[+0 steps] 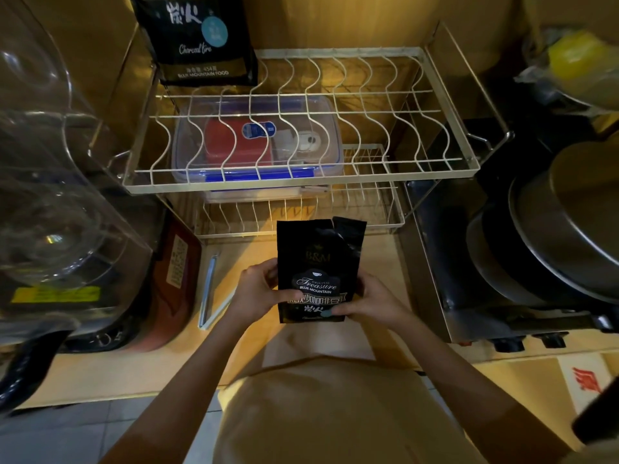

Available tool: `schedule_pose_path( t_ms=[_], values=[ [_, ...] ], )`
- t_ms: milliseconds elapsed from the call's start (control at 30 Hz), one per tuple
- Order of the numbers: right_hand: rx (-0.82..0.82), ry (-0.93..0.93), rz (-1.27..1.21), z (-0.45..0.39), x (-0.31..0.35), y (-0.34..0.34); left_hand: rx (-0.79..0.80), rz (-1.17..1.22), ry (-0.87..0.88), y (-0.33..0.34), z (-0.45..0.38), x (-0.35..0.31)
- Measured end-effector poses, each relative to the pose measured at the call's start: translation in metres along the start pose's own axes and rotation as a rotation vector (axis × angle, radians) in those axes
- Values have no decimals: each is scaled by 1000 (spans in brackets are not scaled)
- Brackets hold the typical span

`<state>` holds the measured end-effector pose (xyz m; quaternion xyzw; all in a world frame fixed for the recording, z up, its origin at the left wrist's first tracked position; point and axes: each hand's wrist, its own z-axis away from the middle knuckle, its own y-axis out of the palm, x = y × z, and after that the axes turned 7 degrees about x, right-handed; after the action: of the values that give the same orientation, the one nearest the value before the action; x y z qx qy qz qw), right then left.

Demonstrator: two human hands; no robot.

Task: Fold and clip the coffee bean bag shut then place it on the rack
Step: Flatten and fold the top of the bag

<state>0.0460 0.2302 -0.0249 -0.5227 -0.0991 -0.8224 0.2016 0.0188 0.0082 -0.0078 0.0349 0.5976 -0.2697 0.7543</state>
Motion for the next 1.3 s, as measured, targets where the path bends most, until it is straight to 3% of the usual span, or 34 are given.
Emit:
schedule_pose_path(
  t_ms=[133, 367, 500, 733, 1000, 1200, 1300],
  values=[
    [-110, -107, 65, -2, -1, 2, -93, -51, -17, -3, 0, -1],
    [-98, -54, 179, -8, -4, 0, -139, -185, 7, 1, -1, -3],
    [-96, -6, 139, -10, -2, -3, -185, -231, -81, 11, 2, 0],
    [-90, -17, 14, -7, 2, -5, -252, -186, -26, 17, 7, -4],
    [-108, -40, -74, -11, 7, -14, -177, -1, 20, 17, 7, -7],
    [-75, -13, -52, -21, 11, -11, -234, -35, -9, 14, 6, -2],
    [-85, -15, 6, -22, 13, -14, -189, -45, -27, 8, 5, -2]
  ],
)
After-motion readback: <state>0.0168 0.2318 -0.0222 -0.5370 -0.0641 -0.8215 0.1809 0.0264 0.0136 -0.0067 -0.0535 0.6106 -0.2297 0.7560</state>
